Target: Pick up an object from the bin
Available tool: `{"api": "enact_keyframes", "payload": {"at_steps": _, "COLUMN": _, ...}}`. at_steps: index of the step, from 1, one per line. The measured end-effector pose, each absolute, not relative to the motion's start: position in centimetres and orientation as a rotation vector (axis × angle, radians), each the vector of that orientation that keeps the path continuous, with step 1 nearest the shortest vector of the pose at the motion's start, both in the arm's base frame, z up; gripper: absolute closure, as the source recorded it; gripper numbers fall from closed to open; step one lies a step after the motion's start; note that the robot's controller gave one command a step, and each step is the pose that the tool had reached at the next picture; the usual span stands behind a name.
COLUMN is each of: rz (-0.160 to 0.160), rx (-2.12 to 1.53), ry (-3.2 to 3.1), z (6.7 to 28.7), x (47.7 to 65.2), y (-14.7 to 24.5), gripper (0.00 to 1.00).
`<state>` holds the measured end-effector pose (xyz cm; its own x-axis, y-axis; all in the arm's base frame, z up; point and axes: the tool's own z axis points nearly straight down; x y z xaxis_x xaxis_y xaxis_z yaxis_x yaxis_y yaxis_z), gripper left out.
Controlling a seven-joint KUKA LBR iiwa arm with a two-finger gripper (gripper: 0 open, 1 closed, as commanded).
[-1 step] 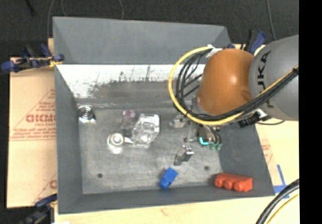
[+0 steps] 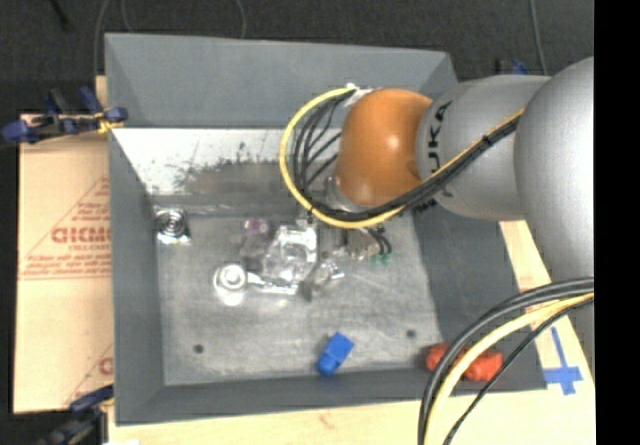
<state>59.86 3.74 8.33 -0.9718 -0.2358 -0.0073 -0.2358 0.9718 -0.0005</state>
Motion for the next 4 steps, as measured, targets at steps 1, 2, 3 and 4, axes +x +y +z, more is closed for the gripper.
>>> {"api": "enact_keyframes", "payload": {"at_steps": 1, "rz": 0.002, "rx": -0.370, "ry": 3.117, "z": 8.2, "x": 59.9, "y": 3.7, "gripper": 1.00}}
{"api": "enact_keyframes", "payload": {"at_steps": 2, "rz": -0.019, "rx": -0.385, "ry": 3.098, "z": 8.2, "x": 59.6, "y": 4.6, "gripper": 1.00}}
{"api": "enact_keyframes", "payload": {"at_steps": 3, "rz": -0.004, "rx": -0.437, "ry": 3.100, "z": 19.9, "x": 58.2, "y": 4.3, "gripper": 1.00}}
{"api": "enact_keyframes", "payload": {"at_steps": 4, "rz": -0.001, "rx": -0.436, "ry": 3.107, "z": 19.4, "x": 58.0, "y": 4.3, "gripper": 0.00}}
